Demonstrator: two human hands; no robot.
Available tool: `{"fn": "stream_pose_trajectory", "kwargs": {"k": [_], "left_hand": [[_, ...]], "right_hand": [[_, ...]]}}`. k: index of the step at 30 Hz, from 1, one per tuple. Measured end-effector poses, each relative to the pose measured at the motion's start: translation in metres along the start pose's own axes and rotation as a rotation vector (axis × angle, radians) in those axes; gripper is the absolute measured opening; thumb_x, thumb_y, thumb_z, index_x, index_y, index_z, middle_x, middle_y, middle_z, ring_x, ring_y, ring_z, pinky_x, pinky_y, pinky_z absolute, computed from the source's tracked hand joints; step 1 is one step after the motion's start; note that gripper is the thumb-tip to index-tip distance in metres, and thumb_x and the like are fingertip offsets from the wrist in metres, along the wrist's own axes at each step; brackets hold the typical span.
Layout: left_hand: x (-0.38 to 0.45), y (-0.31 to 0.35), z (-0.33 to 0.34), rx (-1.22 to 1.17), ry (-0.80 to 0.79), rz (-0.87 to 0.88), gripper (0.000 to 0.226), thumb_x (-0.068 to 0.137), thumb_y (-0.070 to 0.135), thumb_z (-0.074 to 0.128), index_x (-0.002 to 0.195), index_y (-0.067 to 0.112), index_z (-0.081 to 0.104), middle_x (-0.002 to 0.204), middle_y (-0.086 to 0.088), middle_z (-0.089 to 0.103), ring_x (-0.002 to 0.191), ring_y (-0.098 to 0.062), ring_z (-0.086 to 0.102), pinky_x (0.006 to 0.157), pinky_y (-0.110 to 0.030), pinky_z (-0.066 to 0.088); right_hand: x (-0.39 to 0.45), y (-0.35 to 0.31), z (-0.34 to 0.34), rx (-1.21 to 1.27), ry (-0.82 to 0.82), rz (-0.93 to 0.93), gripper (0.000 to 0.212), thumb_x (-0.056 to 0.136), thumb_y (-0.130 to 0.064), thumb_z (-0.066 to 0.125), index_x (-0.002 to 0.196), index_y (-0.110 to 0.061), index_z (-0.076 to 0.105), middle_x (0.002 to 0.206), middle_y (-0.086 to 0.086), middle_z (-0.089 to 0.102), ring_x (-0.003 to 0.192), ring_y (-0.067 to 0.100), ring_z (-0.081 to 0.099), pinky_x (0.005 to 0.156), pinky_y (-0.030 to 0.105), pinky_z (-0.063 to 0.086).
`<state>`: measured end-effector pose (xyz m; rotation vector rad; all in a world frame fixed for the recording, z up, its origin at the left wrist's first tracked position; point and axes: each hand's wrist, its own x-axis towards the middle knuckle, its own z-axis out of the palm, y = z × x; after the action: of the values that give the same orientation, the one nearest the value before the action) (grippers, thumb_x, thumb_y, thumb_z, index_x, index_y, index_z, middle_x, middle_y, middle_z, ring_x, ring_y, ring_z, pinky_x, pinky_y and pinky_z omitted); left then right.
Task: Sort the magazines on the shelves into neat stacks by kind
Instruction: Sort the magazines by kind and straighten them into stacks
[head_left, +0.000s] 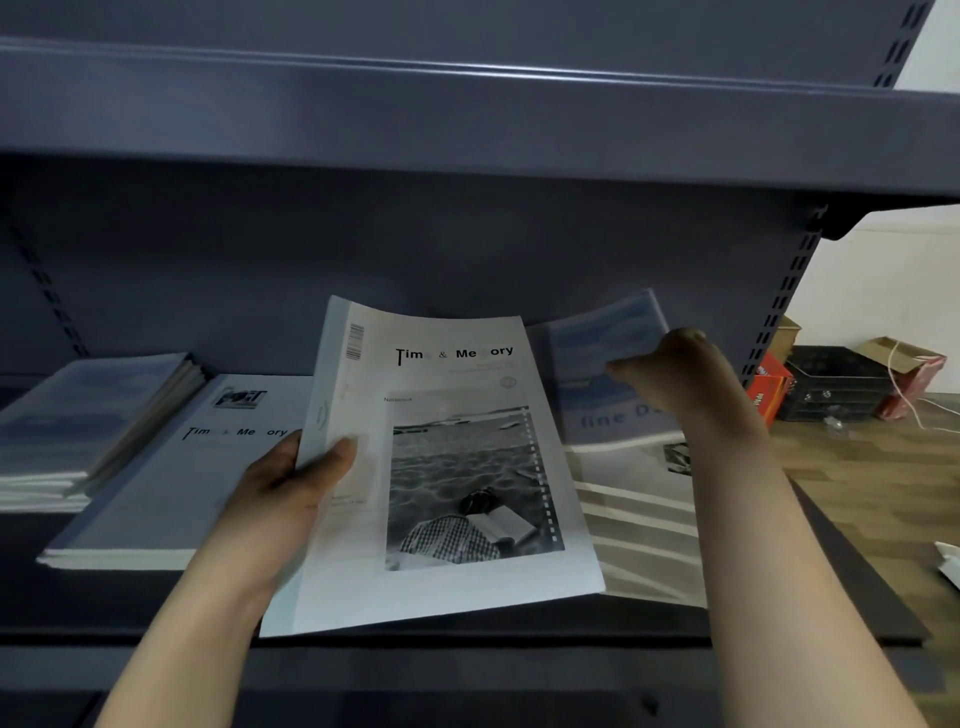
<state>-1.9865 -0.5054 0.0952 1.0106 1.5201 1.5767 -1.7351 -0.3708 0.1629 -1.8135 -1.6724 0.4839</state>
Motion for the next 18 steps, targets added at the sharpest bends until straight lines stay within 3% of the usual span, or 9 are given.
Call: {"fn": "stream_pose_trajectory", "kwargs": {"k": [2, 6, 11, 13, 16, 18], "left_hand": [[0.006, -0.001, -0.011, 0.004, 0.018, -0.027, 0.013, 0.089, 0.020, 0.058, 0.098, 0.028, 0.064, 0.092, 0.016, 0.070, 0.089, 0.000, 0.062, 0.074, -0.017, 0.041], [0.021, -0.005, -0.041, 0.035, 0.090, -0.074, 0.028, 0.086, 0.025, 0.062, 0.113, 0.022, 0.063, 0.102, 0.010, 0.066, 0.105, -0.013, 0.058, 0.100, -0.033, 0.038], [0.034, -0.002, -0.086, 0.095, 0.140, -0.137, 0.013, 0.088, 0.027, 0.058, 0.100, 0.028, 0.065, 0.096, 0.007, 0.067, 0.098, -0.018, 0.061, 0.088, -0.034, 0.042], [0.039, 0.000, -0.104, 0.088, 0.135, -0.134, 0.011, 0.091, 0.022, 0.056, 0.093, 0.030, 0.064, 0.092, 0.006, 0.066, 0.091, -0.014, 0.061, 0.078, -0.030, 0.043], [0.045, 0.003, -0.128, 0.098, 0.177, -0.138, 0.022, 0.090, 0.021, 0.057, 0.111, 0.023, 0.062, 0.091, 0.006, 0.065, 0.084, -0.010, 0.058, 0.079, -0.029, 0.039], [0.050, 0.003, -0.143, 0.102, 0.200, -0.146, 0.025, 0.089, 0.022, 0.059, 0.114, 0.020, 0.061, 0.090, 0.004, 0.065, 0.082, -0.011, 0.057, 0.082, -0.033, 0.038]], "right_hand": [[-0.003, -0.008, 0.002, 0.058, 0.000, 0.002, 0.034, 0.084, -0.015, 0.059, 0.111, 0.002, 0.048, 0.076, 0.006, 0.053, 0.069, 0.022, 0.052, 0.058, 0.032, 0.041], [-0.017, -0.037, 0.008, 0.116, -0.021, -0.093, 0.023, 0.086, -0.019, 0.057, 0.104, -0.007, 0.048, 0.081, 0.005, 0.055, 0.078, 0.025, 0.055, 0.054, 0.028, 0.033], [-0.036, -0.081, 0.040, 0.130, -0.071, -0.209, 0.025, 0.078, -0.027, 0.060, 0.100, -0.015, 0.058, 0.089, 0.010, 0.062, 0.084, 0.032, 0.060, 0.065, 0.035, 0.048], [-0.044, -0.096, 0.055, 0.085, -0.065, -0.243, 0.021, 0.080, -0.025, 0.059, 0.098, -0.013, 0.057, 0.087, 0.009, 0.060, 0.082, 0.033, 0.059, 0.065, 0.035, 0.047], [-0.056, -0.112, 0.074, 0.003, -0.057, -0.278, 0.016, 0.084, -0.023, 0.055, 0.097, -0.014, 0.057, 0.083, 0.006, 0.057, 0.078, 0.030, 0.056, 0.062, 0.028, 0.038], [-0.062, -0.120, 0.086, -0.045, -0.051, -0.286, 0.008, 0.086, -0.024, 0.053, 0.085, -0.016, 0.054, 0.076, 0.003, 0.053, 0.071, 0.027, 0.054, 0.055, 0.026, 0.034]]}}
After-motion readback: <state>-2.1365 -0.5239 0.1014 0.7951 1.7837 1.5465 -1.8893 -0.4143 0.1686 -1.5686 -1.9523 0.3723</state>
